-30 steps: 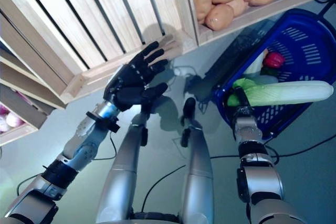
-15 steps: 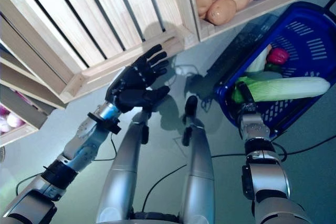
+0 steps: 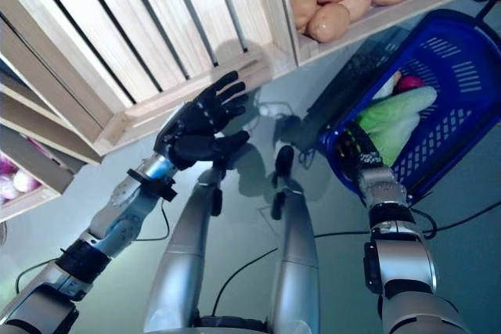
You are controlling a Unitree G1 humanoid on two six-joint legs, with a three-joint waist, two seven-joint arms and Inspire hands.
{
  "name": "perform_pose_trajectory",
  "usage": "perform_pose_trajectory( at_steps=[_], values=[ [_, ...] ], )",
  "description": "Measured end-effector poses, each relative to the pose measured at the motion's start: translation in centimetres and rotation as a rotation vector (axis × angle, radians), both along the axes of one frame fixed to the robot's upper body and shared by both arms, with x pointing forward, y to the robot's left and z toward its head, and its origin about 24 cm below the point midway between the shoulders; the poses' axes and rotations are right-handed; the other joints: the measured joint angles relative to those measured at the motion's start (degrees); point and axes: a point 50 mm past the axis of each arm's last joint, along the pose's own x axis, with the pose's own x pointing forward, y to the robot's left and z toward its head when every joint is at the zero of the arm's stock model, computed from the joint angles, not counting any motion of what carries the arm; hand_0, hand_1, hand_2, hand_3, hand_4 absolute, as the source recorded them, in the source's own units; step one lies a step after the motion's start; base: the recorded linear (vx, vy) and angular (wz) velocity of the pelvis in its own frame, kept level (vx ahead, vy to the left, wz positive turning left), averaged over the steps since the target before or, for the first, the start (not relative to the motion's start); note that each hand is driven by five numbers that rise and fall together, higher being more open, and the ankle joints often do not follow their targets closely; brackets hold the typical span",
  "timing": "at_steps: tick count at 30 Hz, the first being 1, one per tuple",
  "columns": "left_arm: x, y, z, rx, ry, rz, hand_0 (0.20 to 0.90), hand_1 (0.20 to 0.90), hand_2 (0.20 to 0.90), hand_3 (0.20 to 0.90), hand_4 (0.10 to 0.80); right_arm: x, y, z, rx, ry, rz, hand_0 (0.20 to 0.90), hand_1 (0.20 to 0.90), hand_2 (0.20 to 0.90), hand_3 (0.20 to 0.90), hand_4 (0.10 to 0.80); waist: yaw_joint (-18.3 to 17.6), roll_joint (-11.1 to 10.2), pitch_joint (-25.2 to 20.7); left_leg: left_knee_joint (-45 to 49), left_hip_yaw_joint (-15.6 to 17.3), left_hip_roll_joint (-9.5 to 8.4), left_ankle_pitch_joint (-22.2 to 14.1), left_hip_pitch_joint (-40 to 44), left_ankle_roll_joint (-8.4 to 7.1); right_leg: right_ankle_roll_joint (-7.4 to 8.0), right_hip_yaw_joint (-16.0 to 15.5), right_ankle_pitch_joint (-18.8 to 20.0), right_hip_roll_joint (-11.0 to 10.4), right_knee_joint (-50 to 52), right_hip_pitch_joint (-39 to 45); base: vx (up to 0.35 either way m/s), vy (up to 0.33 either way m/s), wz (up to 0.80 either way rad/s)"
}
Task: Put vegetables into the basket
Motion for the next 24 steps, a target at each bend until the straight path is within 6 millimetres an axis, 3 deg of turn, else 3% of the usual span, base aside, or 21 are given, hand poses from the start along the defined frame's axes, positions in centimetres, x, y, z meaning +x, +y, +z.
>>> perform_pose_trajectory(
  at_steps=[9, 13, 16, 21, 24],
  values=[
    [-0.1, 0.0, 0.0, -0.018, 0.005, -0.001, 0.900, 0.900, 0.900, 0.900, 0.800, -0.8, -0.5, -0.2, -0.195, -0.009, -0.020, 0.900, 0.900, 0.900, 0.900, 0.800, -0.4, -0.1, 0.0, -5.9, 0.3, -0.28, 1.6, 4.6, 0.71, 1.11, 0.3, 3.4, 0.3, -7.9, 5.1, -0.016, 0.045, -0.07],
    [-0.4, 0.5, -0.8, -0.038, 0.030, 0.027, 0.900, 0.900, 0.900, 0.900, 0.800, -1.0, 1.7, 0.5, -0.309, -0.153, 0.012, 0.900, 0.900, 0.900, 0.900, 0.800, -2.3, -0.3, 0.0, -6.0, 1.6, -0.26, 1.1, 7.2, 1.51, 1.37, 0.9, 3.7, 0.2, -8.5, 7.5, -0.065, 0.098, -0.12],
    [-0.5, 0.5, -0.8, -0.024, 0.021, 0.033, 0.900, 0.900, 0.900, 0.900, 0.800, -1.6, 2.9, -0.6, -0.355, -0.192, 0.015, 0.900, 0.900, 0.900, 0.900, 0.800, -2.8, -0.4, 0.0, -6.9, 2.8, -0.21, 0.7, 11.4, 1.84, 1.60, 1.3, 3.7, 0.1, -9.4, 11.4, -0.046, 0.084, -0.12],
    [-0.6, 1.7, -1.2, -0.024, 0.025, 0.090, 0.900, 0.900, 0.900, 0.900, 0.800, -3.6, 4.0, -2.7, -0.574, -0.157, 0.104, 0.900, 0.900, 0.900, 0.900, 0.800, -3.5, -1.1, 0.0, -10.9, 3.2, -0.15, 0.7, 19.6, 1.85, 2.24, 1.6, 3.7, -0.2, -13.8, 19.5, -0.011, 0.100, -0.08],
    [-1.2, 2.6, -3.1, 0.070, 0.080, 0.140, 0.900, 0.900, 0.900, 0.900, 0.800, -6.1, 4.5, -4.1, -0.711, -0.172, 0.206, 0.900, 0.900, 0.900, 0.900, 0.800, -3.5, -1.5, 0.0, -15.6, 4.1, -0.11, 1.8, 27.0, 2.04, 2.50, 1.1, 4.6, -0.6, -18.2, 26.5, 0.082, 0.141, -0.09]
  ],
)
